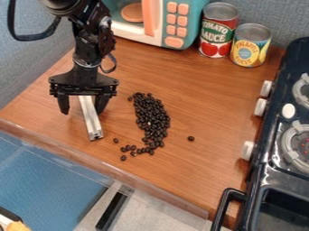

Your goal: Sweep into pile

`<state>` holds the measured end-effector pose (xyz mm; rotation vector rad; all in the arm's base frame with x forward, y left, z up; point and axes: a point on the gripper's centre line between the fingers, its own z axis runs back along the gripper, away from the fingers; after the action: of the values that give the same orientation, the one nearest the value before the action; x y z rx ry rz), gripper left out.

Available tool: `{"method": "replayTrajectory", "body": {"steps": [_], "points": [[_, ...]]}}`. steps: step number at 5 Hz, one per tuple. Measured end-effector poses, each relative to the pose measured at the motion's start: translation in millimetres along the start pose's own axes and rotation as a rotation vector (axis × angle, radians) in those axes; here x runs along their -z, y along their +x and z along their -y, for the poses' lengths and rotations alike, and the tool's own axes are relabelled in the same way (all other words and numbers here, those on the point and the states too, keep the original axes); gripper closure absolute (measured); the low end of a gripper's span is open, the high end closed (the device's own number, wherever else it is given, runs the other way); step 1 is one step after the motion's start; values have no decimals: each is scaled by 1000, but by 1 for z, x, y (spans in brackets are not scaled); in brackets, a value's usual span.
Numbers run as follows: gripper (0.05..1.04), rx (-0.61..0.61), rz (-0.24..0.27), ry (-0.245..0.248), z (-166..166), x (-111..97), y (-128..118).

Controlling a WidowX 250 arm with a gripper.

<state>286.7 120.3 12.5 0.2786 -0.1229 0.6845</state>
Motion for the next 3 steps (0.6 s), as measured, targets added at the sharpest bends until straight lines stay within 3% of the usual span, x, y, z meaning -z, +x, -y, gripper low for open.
{"method": "replayTrajectory", "body": {"steps": [2, 3], "points": [[93, 32, -21, -38, 2, 2, -8], [93, 26, -6, -52, 1, 1, -13]]}}
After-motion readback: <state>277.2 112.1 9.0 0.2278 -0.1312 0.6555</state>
